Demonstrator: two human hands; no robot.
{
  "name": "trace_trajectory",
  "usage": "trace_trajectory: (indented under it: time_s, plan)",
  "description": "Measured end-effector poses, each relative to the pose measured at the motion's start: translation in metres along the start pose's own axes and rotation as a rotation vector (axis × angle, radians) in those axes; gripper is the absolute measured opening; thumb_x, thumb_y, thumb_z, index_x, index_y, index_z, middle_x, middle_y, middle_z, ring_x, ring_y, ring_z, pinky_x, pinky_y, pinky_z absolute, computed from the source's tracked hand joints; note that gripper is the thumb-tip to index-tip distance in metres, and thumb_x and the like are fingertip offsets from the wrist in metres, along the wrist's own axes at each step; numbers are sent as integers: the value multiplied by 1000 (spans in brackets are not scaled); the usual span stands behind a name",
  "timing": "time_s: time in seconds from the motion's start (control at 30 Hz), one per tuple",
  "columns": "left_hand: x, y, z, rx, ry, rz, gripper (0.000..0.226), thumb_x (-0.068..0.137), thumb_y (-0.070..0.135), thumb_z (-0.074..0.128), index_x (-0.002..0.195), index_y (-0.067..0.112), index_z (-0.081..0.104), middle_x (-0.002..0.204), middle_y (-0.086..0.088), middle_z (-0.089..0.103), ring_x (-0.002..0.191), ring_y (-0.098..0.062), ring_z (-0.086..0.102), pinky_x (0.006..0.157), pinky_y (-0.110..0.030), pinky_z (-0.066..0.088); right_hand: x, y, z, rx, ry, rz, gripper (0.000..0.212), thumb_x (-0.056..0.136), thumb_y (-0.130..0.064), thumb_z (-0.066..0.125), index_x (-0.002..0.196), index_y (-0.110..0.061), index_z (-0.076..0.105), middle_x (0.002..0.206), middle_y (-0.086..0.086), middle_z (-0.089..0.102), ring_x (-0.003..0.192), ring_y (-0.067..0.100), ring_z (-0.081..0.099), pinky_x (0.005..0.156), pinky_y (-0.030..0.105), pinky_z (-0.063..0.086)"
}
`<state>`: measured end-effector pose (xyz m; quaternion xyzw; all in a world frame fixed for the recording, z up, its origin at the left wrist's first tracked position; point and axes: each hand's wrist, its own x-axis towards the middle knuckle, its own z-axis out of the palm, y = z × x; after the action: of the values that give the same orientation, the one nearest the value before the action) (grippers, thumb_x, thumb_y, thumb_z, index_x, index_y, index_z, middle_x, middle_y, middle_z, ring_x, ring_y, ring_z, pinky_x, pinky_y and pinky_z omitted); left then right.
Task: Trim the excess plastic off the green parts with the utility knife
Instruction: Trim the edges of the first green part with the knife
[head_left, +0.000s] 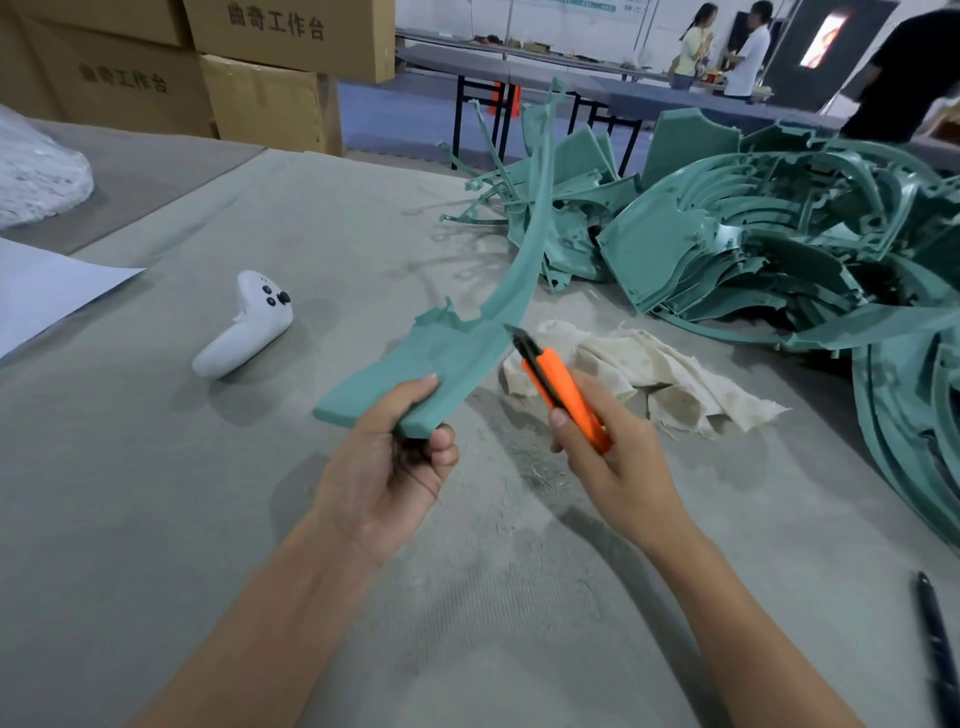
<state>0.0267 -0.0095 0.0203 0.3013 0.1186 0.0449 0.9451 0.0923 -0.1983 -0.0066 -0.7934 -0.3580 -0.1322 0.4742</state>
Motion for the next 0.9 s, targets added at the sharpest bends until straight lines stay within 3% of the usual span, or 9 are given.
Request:
trace_trajectory:
  time_s: [0.17, 0.27, 0.37, 0.5, 0.57, 0.7, 0.77, 0.9]
  plan:
    - [6, 2, -3, -29, 83, 21, 24, 88, 8, 57, 70, 19, 44, 47, 4, 42, 36, -6, 45, 35, -16, 36, -6, -6, 4, 11, -201, -67, 38, 100, -32, 54, 137, -41, 50, 85, -6, 63, 63, 22, 60, 58, 41, 48]
    - [6, 2, -6, 8, 88, 33, 25, 87, 11, 56, 69, 19, 42, 48, 4, 37, 36, -8, 40, 35, -18, 32, -6, -12, 0, 178, -109, -46, 34, 97, -28, 57, 130, -33, 57, 80, -6, 64, 61, 11, 59, 55, 25, 46]
    - [4, 1, -9, 25, 19, -31, 24, 73, 16, 63, 71, 21, 39, 54, 3, 31, 38, -10, 31, 36, -19, 26, -2, -20, 2, 480, 54, 221, 23, 93, -29, 60, 114, -23, 66, 67, 7, 52, 47, 10, 45, 46, 20, 35]
    - [-1, -13, -4, 266, -85, -22, 26, 70, 13, 68, 69, 18, 44, 56, 1, 35, 39, -10, 31, 37, -19, 23, 8, -27, 7, 829, 157, 610, 22, 79, -40, 76, 84, -19, 70, 57, -1, 40, 40, 12, 32, 40, 22, 29]
    - [-3, -21, -1, 438, -116, 27, 18, 71, 14, 66, 68, 17, 48, 56, -1, 37, 40, -11, 32, 38, -21, 23, 9, -29, 9, 905, 162, 656, 27, 78, -36, 79, 66, -23, 59, 54, -3, 40, 38, 10, 31, 38, 20, 29]
    - [-4, -23, -3, 575, -167, 7, 6, 72, 23, 73, 75, 22, 68, 65, 0, 52, 49, -10, 44, 42, -22, 33, 10, -29, 8, 920, 211, 658, 38, 89, -14, 70, 58, -23, 50, 50, -3, 41, 37, 9, 31, 36, 19, 30]
    - [-4, -20, -3, 542, -172, 1, 27, 70, 32, 76, 94, 23, 70, 80, -2, 63, 58, -10, 55, 46, -23, 42, 11, -32, 4, 906, 276, 664, 39, 90, -13, 68, 58, -22, 48, 49, -3, 40, 37, 9, 31, 36, 20, 30]
    - [3, -9, -4, 371, 114, 175, 84, 64, 40, 76, 137, 22, 38, 124, -9, 59, 93, -19, 64, 75, -35, 56, 14, -33, -10, 906, 420, 671, 38, 91, -12, 66, 61, -22, 44, 48, -4, 39, 37, 9, 31, 37, 20, 28]
